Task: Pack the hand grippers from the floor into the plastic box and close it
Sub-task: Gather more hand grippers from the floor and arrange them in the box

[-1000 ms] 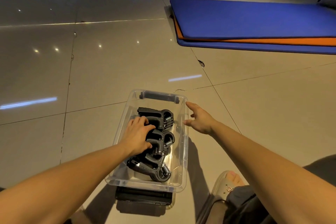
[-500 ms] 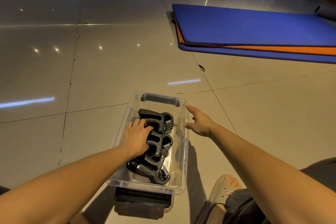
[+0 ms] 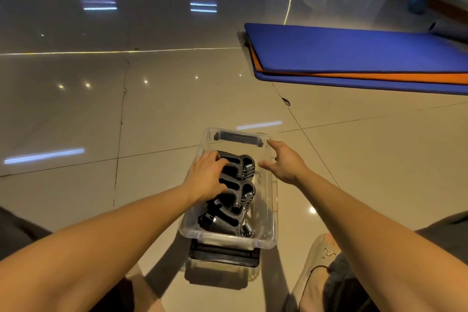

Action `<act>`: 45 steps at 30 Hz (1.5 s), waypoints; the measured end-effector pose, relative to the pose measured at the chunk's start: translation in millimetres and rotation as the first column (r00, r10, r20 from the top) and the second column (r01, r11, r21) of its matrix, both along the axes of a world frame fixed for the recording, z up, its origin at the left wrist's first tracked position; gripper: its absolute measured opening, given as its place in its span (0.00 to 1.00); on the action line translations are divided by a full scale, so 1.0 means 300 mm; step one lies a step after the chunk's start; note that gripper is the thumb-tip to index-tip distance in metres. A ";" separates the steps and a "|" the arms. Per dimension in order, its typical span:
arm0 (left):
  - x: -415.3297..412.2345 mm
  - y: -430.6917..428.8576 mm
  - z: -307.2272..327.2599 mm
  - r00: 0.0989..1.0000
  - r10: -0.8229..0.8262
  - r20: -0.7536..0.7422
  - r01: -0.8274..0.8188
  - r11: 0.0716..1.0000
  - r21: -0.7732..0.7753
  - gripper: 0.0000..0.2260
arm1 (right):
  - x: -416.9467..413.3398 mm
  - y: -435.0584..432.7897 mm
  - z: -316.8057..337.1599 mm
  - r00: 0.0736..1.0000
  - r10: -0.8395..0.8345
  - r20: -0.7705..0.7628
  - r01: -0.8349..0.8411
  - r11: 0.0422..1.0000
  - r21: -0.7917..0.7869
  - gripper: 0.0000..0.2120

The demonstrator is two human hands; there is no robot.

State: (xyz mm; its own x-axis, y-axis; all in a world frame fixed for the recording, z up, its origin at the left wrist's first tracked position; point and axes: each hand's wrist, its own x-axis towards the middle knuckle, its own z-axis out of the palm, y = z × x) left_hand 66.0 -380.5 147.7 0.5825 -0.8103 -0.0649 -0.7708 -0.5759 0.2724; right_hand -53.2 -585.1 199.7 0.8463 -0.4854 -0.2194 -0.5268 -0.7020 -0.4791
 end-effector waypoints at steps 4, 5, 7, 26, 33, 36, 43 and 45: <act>0.009 0.118 0.127 0.993 0.111 -0.041 -0.116 0.982 -0.149 0.26 | 0.035 0.166 0.085 0.992 -0.015 0.128 0.014 1.000 0.013 0.33; 0.014 0.161 0.158 0.988 0.144 -0.057 -0.151 0.973 -0.173 0.25 | 0.053 0.219 0.113 0.987 -0.016 0.161 0.011 0.999 0.032 0.33; 0.031 0.262 0.226 0.973 0.214 -0.085 -0.227 0.950 -0.214 0.23 | 0.091 0.334 0.182 0.975 -0.003 0.222 -0.015 0.997 0.080 0.32; 0.012 1.582 0.741 0.626 0.736 -0.257 -0.778 0.567 -0.270 0.16 | 0.337 1.535 0.501 0.813 0.345 0.470 -0.491 0.839 0.233 0.25; 0.027 2.181 0.754 0.404 0.898 -0.174 -0.905 0.366 -0.216 0.18 | 0.510 2.021 0.512 0.722 0.521 0.455 -0.665 0.704 0.249 0.23; 0.014 2.456 0.729 0.258 0.949 -0.182 -0.953 0.220 -0.207 0.17 | 0.611 2.239 0.492 0.660 0.624 0.419 -0.738 0.642 0.206 0.22; -0.075 2.960 0.610 -0.032 0.967 -0.253 -0.983 -0.077 -0.169 0.19 | 0.762 2.767 0.412 0.547 0.781 0.301 -0.837 0.515 0.183 0.22; -0.077 3.052 0.543 -0.087 0.958 -0.273 -0.983 -0.126 -0.130 0.20 | 0.787 2.894 0.348 0.521 0.805 0.286 -0.853 0.481 0.202 0.24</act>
